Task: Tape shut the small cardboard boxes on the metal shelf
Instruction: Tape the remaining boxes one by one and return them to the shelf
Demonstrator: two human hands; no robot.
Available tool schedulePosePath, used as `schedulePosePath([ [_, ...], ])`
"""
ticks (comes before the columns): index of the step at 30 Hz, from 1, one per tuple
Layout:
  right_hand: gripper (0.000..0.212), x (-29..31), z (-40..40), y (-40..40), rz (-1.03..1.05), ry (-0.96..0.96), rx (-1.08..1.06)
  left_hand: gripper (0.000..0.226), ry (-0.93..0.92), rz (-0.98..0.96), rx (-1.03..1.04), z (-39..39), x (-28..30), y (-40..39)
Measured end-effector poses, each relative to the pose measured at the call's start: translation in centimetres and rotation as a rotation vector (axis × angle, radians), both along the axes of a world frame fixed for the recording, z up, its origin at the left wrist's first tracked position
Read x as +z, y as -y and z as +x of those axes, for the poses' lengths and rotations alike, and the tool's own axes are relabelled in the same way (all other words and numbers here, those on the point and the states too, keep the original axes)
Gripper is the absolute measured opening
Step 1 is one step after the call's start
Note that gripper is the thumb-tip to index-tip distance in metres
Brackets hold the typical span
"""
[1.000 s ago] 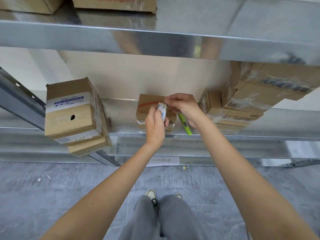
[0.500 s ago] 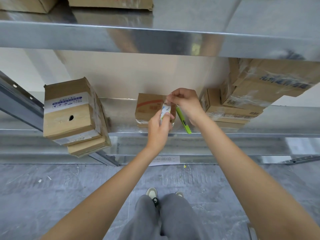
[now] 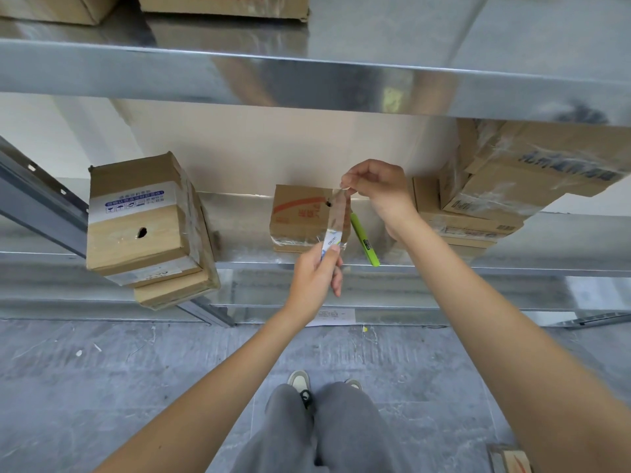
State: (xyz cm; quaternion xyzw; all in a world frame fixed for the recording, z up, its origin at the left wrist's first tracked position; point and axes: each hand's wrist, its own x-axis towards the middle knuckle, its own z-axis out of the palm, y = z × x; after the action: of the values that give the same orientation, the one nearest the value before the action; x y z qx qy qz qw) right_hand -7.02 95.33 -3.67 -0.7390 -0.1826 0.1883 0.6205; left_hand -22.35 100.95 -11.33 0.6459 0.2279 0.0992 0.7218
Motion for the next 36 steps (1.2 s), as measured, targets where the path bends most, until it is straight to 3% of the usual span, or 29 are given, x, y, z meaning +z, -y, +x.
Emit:
schedulePosePath([
  [7, 0.009, -0.3, 0.1, -0.5, 0.083, -0.020, 0.002, 0.040, -0.167, -0.052, 0.036, 0.5, 0.3, -0.6],
  [12, 0.009, -0.5, 0.8, -1.3, 0.078, -0.025, -0.028, 0.041, -0.314, -0.234, 0.087, 1.7, 1.1, -0.6],
  [17, 0.007, -1.6, 1.8, -2.1, 0.060, -0.023, -0.038, 0.043, -0.308, -0.158, 0.129, 1.9, 1.0, -0.3],
  [23, 0.005, -3.5, 3.9, -2.7, 0.010, -0.019, -0.033, 0.043, -0.334, -0.202, 0.124, 3.1, 1.8, -0.3],
  [33, 0.004, -7.0, 4.9, -4.0, -0.006, -0.222, -0.116, 0.044, -0.434, -0.245, 0.148, 4.5, 1.9, -1.0],
  [36, 0.009, -7.7, 4.9, -4.3, -0.049, -0.254, -0.154, 0.035, -0.454, -0.251, 0.166, 4.5, 1.9, -1.3],
])
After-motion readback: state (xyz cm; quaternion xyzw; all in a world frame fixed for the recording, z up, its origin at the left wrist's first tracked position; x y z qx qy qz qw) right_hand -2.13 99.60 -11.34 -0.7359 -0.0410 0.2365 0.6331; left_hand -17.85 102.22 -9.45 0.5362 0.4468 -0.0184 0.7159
